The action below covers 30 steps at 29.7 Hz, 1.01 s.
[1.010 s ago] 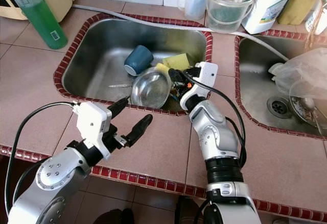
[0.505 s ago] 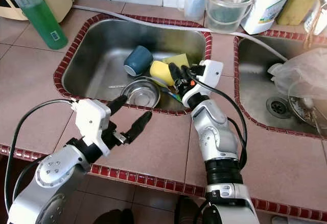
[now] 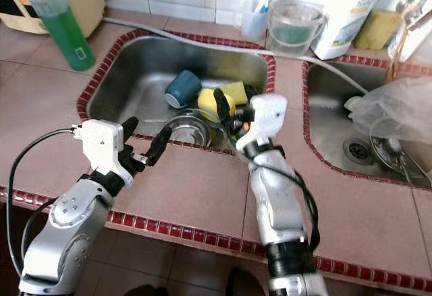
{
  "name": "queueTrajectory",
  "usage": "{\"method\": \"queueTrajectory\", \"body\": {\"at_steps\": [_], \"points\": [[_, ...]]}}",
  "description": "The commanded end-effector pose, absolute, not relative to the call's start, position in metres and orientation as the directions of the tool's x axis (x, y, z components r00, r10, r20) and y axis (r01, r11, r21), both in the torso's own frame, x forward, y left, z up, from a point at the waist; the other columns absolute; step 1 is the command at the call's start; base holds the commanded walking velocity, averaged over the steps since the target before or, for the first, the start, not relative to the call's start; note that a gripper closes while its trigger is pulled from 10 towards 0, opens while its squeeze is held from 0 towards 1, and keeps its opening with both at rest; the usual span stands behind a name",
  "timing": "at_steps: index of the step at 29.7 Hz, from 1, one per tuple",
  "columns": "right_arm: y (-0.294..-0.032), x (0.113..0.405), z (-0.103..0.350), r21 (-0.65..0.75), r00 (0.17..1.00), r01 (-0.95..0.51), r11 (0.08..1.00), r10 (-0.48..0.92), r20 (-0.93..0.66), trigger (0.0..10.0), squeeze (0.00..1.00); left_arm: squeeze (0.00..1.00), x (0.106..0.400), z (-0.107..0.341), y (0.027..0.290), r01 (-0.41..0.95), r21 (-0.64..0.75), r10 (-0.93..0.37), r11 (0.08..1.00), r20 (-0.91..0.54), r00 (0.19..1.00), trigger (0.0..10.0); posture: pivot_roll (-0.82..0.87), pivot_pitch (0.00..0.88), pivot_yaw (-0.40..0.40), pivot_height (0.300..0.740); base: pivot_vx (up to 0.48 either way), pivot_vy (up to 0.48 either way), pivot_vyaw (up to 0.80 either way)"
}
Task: Kitchen organization
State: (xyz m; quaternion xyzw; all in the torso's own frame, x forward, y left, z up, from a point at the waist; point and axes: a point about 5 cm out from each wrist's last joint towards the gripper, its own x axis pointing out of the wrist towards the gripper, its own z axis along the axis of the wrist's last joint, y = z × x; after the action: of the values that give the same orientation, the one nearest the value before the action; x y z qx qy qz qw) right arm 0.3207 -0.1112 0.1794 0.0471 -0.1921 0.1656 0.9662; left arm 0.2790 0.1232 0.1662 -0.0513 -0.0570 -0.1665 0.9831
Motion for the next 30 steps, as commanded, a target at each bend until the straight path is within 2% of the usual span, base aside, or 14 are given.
{"method": "queueTrajectory", "body": {"at_steps": [1,5,11,12,13,14,15,30], "points": [[-0.117,0.316,0.184,0.026,0.866,-0.304,0.952,0.265,0.424,10.0,1.0,0.0,0.28,0.162,0.127,0.304,-0.091,-0.291,0.948,0.131,0.948,10.0,-0.04,0.079,0.014,0.74,0.0,0.0,0.0],[-0.131,0.312,0.177,0.008,0.884,-0.229,0.973,0.205,0.42,10.0,1.0,0.0,0.286,0.153,0.133,0.244,-0.126,-0.23,0.961,0.122,0.966,10.0,-0.05,0.042,0.008,0.74,0.0,0.0,0.0],[-0.141,0.309,0.178,0.011,0.89,-0.154,0.988,0.133,0.436,10.0,1.0,0.0,0.29,0.149,0.141,0.201,-0.094,-0.188,0.975,0.133,0.973,10.0,-0.05,0.024,0.006,0.74,0.0,0.0,0.0],[-0.142,0.307,0.177,0.002,0.892,-0.12,0.993,0.107,0.44,10.0,0.45,0.0,0.291,0.149,0.143,0.197,-0.099,-0.183,0.975,0.138,0.973,10.0,-0.05,0.018,0.006,0.74,0.0,0.0,0.0],[-0.142,0.307,0.177,0.002,0.892,-0.12,0.993,0.107,0.44,10.0,0.45,0.0,0.291,0.149,0.143,0.197,-0.099,-0.183,0.975,0.138,0.973,10.0,-0.05,0.018,0.006,0.74,0.0,0.0,0.0],[-0.143,0.306,0.177,-0.005,0.892,-0.101,0.995,0.093,0.442,10.0,0.15,0.0,0.291,0.149,0.144,0.195,-0.099,-0.18,0.976,0.143,0.973,10.0,-0.05,0.014,0.004,0.74,0.0,0.0,0.0],[-0.142,0.305,0.176,-0.001,0.893,-0.1,0.995,0.091,0.441,10.0,0.0,0.0,0.291,0.149,0.144,0.194,-0.096,-0.179,0.976,0.145,0.973,10.0,-0.05,0.012,0.003,0.74,0.0,0.0,0.0],[-0.138,0.29,0.158,-0.023,0.914,-0.052,0.998,0.057,0.402,10.0,0.0,0.0,0.292,0.146,0.149,0.193,-0.064,-0.18,0.979,0.163,0.97,10.0,-0.05,0.008,0.002,0.74,0.0,0.0,0.0]]}}
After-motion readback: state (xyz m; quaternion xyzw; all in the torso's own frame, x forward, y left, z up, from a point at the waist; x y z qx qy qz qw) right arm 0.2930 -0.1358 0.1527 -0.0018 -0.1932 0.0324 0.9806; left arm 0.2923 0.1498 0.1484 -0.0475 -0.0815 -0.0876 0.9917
